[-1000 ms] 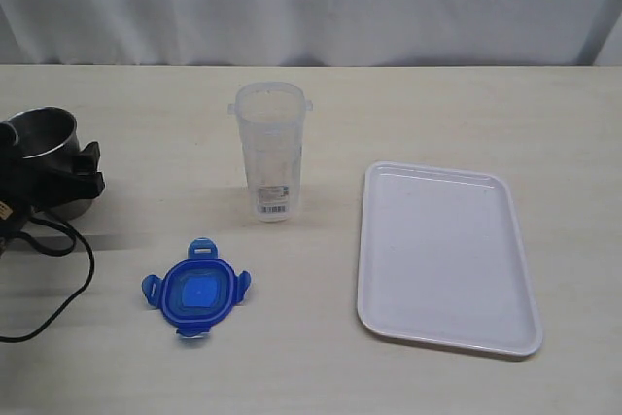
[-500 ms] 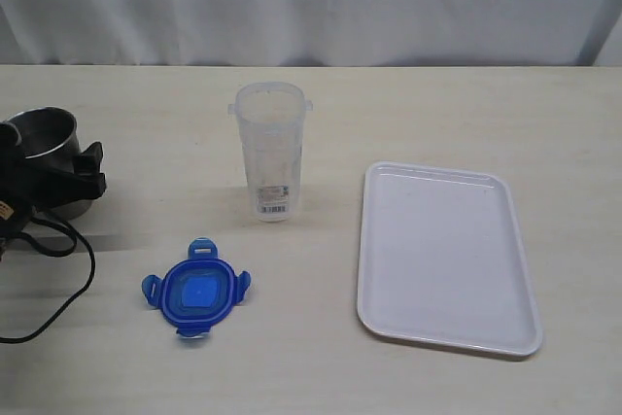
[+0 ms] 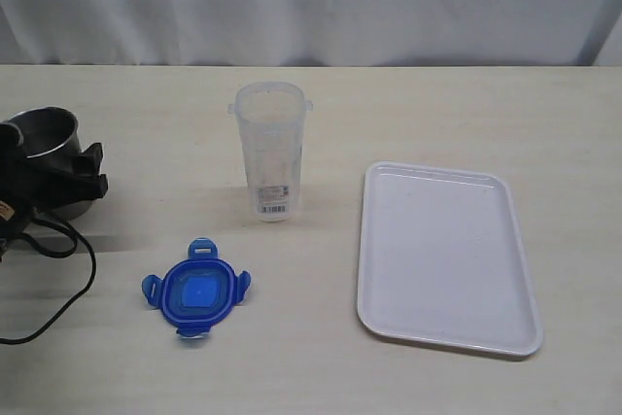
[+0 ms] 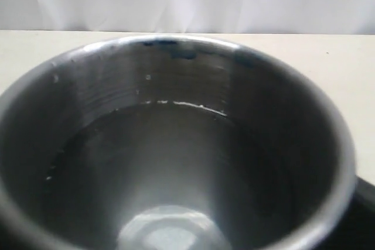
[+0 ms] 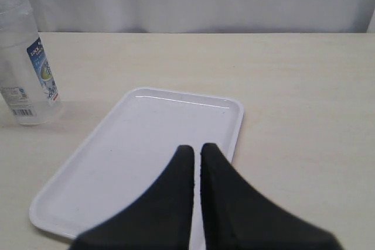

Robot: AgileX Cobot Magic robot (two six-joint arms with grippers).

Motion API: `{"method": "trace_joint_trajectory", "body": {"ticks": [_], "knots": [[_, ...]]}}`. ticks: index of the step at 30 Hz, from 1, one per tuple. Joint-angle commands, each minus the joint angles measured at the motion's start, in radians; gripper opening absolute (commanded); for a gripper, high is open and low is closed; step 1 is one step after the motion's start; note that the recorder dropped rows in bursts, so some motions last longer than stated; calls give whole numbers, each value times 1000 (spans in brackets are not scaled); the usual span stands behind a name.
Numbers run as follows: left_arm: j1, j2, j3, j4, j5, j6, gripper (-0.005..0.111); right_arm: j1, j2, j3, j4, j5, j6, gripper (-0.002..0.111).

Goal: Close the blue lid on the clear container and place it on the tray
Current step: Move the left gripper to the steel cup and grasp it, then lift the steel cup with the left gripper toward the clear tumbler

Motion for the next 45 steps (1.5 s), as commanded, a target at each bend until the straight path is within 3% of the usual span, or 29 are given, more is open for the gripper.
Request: {"method": "trace_joint_trajectory", "body": {"ticks": [1, 4, 9, 14, 45], "knots": [[-1, 1, -4, 2, -16, 0, 62, -6, -4, 2, -8, 2, -5, 5], [-1, 1, -4, 2, -16, 0, 43, -6, -4, 2, -8, 2, -5, 5], [-1, 1, -4, 4, -16, -7, 26, -6, -4, 2, -8, 2, -5, 5], [-1, 1, -4, 33, -6, -23, 0, -6, -4, 2, -8, 2, -5, 5], [-3, -247, -4, 360, 48, -170, 0, -6, -4, 2, -8, 2, -5, 5]]}}
